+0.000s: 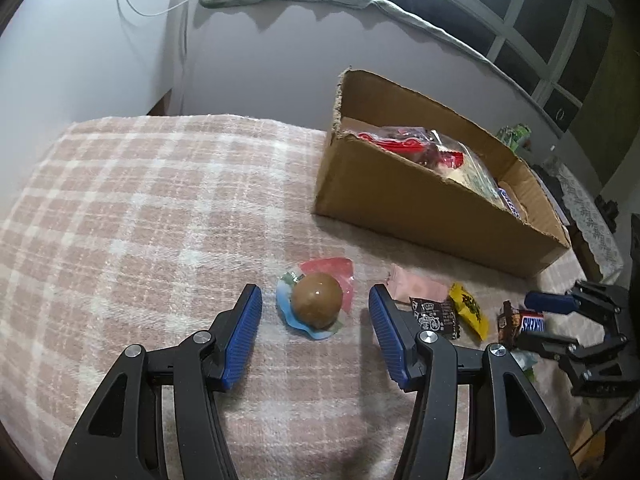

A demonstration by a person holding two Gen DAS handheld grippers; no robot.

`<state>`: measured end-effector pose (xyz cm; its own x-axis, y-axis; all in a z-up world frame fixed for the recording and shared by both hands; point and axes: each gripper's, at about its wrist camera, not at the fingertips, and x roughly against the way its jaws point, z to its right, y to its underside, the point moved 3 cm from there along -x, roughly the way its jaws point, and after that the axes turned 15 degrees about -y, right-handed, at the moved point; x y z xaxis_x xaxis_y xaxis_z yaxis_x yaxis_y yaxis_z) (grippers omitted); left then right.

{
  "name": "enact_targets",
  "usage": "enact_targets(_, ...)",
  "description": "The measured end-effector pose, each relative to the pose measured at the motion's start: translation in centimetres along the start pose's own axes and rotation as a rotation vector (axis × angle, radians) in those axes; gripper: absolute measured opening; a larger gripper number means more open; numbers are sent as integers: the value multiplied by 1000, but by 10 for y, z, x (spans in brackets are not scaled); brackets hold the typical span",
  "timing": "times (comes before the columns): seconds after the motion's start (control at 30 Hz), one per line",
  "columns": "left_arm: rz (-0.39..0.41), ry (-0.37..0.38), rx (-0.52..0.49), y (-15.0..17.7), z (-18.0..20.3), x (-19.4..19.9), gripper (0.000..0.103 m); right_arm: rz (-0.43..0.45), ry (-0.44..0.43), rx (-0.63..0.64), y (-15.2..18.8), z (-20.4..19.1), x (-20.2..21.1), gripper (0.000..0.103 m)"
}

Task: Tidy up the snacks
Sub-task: 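Move both tools back toward the remaining snacks on the table, then grasp the brown ball candy with the left tool while the right tool grasps the Snickers bar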

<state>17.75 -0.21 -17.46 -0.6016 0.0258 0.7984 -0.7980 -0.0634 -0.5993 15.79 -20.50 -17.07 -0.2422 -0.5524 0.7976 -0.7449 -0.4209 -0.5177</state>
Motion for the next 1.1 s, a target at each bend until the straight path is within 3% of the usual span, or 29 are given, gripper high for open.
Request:
enact_targets(0.23,1,-8,-18,2,3,-3,54,-46,21,3,4,-2,-6,51)
enact_targets(0.5,1,-26,-31,0,7,-3,52,-7,52,-42,3,8,-7,34)
enact_targets(0.77,7,-57,-5,1,1,-4,32,52,91,-64,5,4,-7,30)
enact_targets(1.1,32,3,38,5,-8,3,26,72,96,-57,1,-1,-2,30)
